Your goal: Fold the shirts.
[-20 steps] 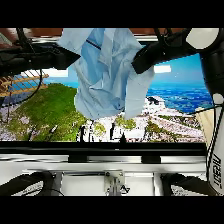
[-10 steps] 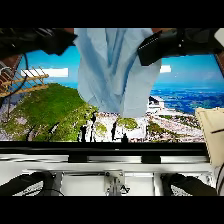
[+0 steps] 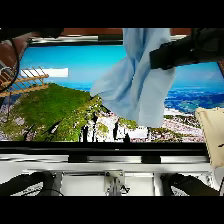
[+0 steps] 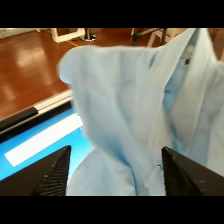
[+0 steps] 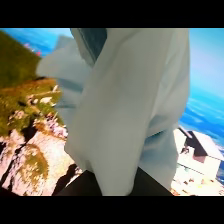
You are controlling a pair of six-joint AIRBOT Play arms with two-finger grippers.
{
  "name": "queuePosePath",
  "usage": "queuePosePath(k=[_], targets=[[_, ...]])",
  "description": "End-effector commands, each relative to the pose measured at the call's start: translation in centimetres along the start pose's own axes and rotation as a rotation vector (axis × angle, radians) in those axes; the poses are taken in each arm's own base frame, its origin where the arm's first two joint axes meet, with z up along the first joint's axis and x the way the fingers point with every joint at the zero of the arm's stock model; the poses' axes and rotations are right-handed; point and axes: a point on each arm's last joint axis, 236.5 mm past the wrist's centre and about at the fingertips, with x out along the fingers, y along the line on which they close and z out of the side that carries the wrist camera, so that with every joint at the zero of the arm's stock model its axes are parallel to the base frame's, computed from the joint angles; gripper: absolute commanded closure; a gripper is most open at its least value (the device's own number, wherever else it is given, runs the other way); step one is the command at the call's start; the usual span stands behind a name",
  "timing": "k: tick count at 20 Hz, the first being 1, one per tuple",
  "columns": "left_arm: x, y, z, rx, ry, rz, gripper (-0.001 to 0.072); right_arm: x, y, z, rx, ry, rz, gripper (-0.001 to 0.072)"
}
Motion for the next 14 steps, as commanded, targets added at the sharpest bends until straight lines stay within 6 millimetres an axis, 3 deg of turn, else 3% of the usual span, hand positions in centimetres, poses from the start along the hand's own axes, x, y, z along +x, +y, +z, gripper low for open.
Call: queuePosePath(k=[1, 3, 5, 6, 14], targets=[[2.7, -1.5, -2.0, -0.015, 0.040, -0.049, 0.0161, 1.2, 6.5, -1.3, -0.146, 0.060, 0.156, 0.0655], [3.9, -0.6, -3.0, -0.026, 0.048, -0.036, 0.0160, 1.6, 8.4, -1.1, -0.187, 0.051, 0.186, 0.0655], [4.6, 0.0, -3.3, -0.035, 0.043, -0.023, 0.0126, 1.8, 8.7, -0.3, -0.186, 0.017, 0.189, 0.0655], [4.7, 0.2, -3.2, -0.036, 0.035, -0.017, 0.0074, 1.9, 8.7, 0.0, -0.185, 0.005, 0.189, 0.0655], [4.7, 0.5, -0.9, -0.084, -0.062, -0.004, 0.0074, 4.8, 10.3, -0.7, -0.169, 0.061, 0.251, 0.0655]])
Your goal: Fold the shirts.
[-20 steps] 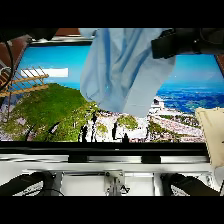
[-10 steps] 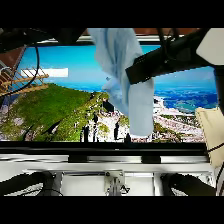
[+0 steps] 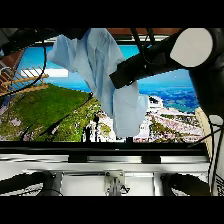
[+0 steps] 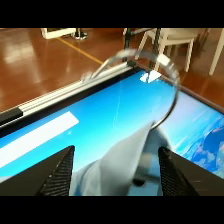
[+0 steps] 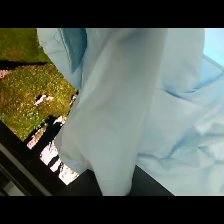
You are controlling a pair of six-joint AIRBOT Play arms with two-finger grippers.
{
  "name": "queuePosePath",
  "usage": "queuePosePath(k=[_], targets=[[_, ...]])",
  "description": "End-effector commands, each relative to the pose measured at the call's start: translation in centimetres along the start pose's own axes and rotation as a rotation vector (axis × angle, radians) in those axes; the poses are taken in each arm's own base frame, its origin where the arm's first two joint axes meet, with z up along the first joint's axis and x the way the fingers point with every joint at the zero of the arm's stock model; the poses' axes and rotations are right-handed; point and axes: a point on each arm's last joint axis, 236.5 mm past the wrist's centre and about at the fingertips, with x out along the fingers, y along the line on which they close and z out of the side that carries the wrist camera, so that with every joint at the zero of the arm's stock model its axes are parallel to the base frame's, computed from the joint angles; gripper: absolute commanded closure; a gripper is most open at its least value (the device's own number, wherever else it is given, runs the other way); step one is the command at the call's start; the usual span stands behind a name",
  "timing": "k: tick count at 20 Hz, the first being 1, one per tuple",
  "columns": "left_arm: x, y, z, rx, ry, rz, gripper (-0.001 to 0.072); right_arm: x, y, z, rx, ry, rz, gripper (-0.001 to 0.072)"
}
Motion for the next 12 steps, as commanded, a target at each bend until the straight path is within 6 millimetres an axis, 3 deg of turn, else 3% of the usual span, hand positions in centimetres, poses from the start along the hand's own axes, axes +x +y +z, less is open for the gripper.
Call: queuePosePath(k=[1, 8, 9, 10, 11, 12], targets=[[0.1, -0.1, 0.7, -0.023, -0.031, -0.003, 0.0075, 1.2, 0.4, 0.1, 0.004, 0.008, 0.025, 0.0655], [2.2, 0.4, -0.6, -0.092, -0.037, -0.016, 0.0109, 1.1, 2.4, 0.7, -0.026, -0.020, 0.107, 0.0655], [2.4, 0.4, -0.7, -0.099, -0.041, -0.016, 0.0268, 1.0, 2.7, 0.8, -0.033, -0.022, 0.118, 0.0655], [2.4, 0.2, -0.7, -0.097, -0.041, -0.019, 0.0536, 1.0, 2.7, 0.8, -0.032, -0.022, 0.121, 0.0654], [2.4, 0.1, -0.6, -0.097, -0.042, -0.020, 0.0654, 1.0, 2.7, 0.8, -0.032, -0.022, 0.120, 0.0654], [2.3, 0.1, -0.5, -0.095, -0.044, -0.020, 0.0654, 1.0, 2.6, 0.8, -0.032, -0.023, 0.118, 0.0654]])
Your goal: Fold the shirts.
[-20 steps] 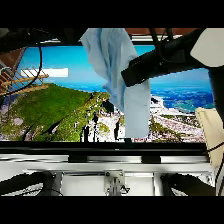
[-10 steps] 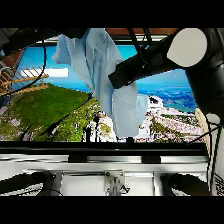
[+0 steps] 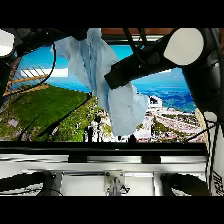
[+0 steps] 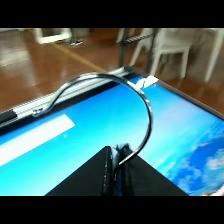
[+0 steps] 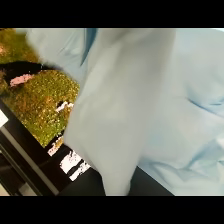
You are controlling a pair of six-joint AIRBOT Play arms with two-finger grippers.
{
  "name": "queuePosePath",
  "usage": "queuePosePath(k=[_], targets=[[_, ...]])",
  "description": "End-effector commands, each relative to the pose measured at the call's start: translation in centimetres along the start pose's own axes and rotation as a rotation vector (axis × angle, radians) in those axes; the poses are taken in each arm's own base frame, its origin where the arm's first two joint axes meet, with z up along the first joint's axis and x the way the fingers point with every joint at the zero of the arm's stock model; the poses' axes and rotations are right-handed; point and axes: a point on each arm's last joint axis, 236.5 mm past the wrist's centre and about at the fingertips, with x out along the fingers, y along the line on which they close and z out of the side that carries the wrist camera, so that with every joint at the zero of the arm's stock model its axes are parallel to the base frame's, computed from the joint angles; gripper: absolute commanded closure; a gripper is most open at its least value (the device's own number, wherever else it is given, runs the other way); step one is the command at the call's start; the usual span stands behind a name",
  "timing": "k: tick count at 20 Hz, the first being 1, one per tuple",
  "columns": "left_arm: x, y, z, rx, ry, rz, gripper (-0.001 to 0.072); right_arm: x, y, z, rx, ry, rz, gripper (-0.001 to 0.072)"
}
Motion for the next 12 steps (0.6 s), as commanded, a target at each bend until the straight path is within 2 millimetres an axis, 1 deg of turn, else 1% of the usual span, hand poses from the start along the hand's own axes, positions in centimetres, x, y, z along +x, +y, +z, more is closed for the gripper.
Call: queuePosePath(k=[1, 2, 3, 4, 5, 10, 11, 12], targets=[[0.1, -0.1, 0.6, -0.030, -0.027, -0.002, 0.0655, 0.0, 0.7, 0.1, -0.013, -0.003, 0.028, 0.0626], [-0.1, 0.1, 0.8, -0.029, -0.033, 0.003, 0.0655, 0.0, 0.7, 0.1, -0.013, -0.005, 0.028, 0.0512], [-0.3, 0.4, 1.2, -0.028, -0.043, 0.013, 0.0655, 0.0, 0.7, 0.1, -0.013, -0.005, 0.028, 0.0345], [-0.5, 0.7, 1.5, -0.025, -0.052, 0.021, 0.0656, 0.0, 0.7, 0.1, -0.013, -0.005, 0.028, 0.0304], [-0.8, 1.0, 1.8, -0.002, -0.056, 0.028, 0.0656, 0.0, 0.7, 0.1, -0.014, -0.005, 0.028, 0.0306], [-2.1, 2.7, 2.8, 0.029, -0.075, 0.069, 0.0656, -0.6, 0.9, 0.3, -0.029, -0.018, 0.028, 0.0329], [-2.1, 2.9, 2.8, 0.029, -0.075, 0.074, 0.0656, -0.7, 0.9, 0.3, -0.036, -0.020, 0.028, 0.0478], [-2.1, 2.9, 2.8, 0.030, -0.075, 0.074, 0.0656, -0.8, 0.9, 0.3, -0.036, -0.020, 0.027, 0.0660]])
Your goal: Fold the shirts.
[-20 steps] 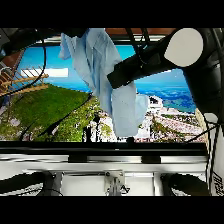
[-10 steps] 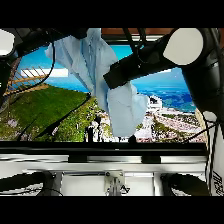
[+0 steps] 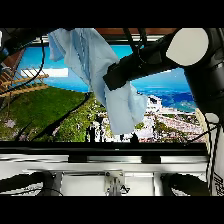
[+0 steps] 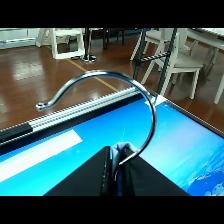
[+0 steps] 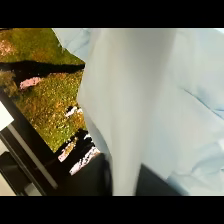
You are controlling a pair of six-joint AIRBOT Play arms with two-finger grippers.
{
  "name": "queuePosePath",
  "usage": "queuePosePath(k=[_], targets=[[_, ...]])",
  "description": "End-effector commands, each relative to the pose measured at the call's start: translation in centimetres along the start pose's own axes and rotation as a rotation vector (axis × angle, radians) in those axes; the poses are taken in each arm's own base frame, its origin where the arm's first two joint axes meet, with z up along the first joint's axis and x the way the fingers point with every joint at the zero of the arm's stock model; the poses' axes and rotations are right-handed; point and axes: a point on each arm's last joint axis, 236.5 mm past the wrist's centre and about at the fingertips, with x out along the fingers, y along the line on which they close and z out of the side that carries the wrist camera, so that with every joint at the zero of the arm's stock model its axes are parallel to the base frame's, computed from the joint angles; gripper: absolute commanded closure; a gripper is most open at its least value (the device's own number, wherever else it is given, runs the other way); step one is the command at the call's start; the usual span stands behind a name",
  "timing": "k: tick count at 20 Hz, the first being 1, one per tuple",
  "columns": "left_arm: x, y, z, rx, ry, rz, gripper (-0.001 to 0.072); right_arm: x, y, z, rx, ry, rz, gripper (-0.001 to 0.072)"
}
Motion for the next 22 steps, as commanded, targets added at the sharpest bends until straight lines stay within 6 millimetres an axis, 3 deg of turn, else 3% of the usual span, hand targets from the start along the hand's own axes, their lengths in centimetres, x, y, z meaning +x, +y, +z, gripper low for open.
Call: queuePosePath(k=[1, 4, 5, 7, 8, 9, 11, 12, 14, 19, 20, 21, 22], targets=[[-0.3, 0.7, 0.2, 0.019, -0.003, 0.016, 0.0656, -0.3, 0.2, 0.1, -0.029, -0.008, 0.002, 0.0655], [-0.3, 0.7, 0.2, 0.018, -0.002, 0.016, 0.0649, -0.3, 0.1, 1.2, -0.054, -0.054, 0.000, 0.0657], [-0.3, 0.7, 0.2, 0.018, -0.002, 0.016, 0.0595, -0.3, 0.0, 1.7, -0.058, -0.074, -0.005, 0.0658], [-0.4, 0.6, 0.3, 0.019, -0.004, 0.016, 0.0595, -0.4, -0.1, 2.5, -0.058, -0.108, -0.012, 0.0660], [-0.4, 0.6, 0.3, 0.020, -0.005, 0.016, 0.0596, -0.4, -0.1, 2.8, -0.058, -0.119, -0.014, 0.0660], [-0.4, 0.6, 0.4, 0.020, -0.005, 0.015, 0.0659, -0.5, -0.2, 2.9, -0.058, -0.123, -0.015, 0.0660], [-0.4, 0.6, 0.4, 0.022, -0.005, 0.015, 0.0657, -0.4, -0.1, 2.8, -0.057, -0.122, -0.014, 0.0655], [-0.4, 0.5, 0.3, 0.040, -0.003, 0.013, 0.0658, -0.4, -0.1, 2.8, -0.056, -0.122, -0.013, 0.0630], [-0.5, 0.0, -0.2, 0.098, 0.020, -0.006, 0.0658, -0.4, -0.1, 2.8, -0.058, -0.122, -0.014, 0.0428], [-0.6, -0.2, -0.3, 0.098, 0.027, -0.013, 0.0658, -0.4, 0.0, 2.9, -0.059, -0.124, -0.006, 0.0443], [-0.6, -0.1, -0.2, 0.098, 0.024, -0.012, 0.0658, -0.4, 0.0, 2.9, -0.058, -0.123, -0.007, 0.0603], [-0.6, -0.1, 0.0, 0.095, 0.018, -0.009, 0.0656, -0.4, 0.0, 2.9, -0.059, -0.123, -0.007, 0.0655], [-0.6, 0.0, 0.2, 0.095, 0.009, -0.003, 0.0655, -0.4, 0.0, 2.9, -0.069, -0.125, -0.007, 0.0656]])
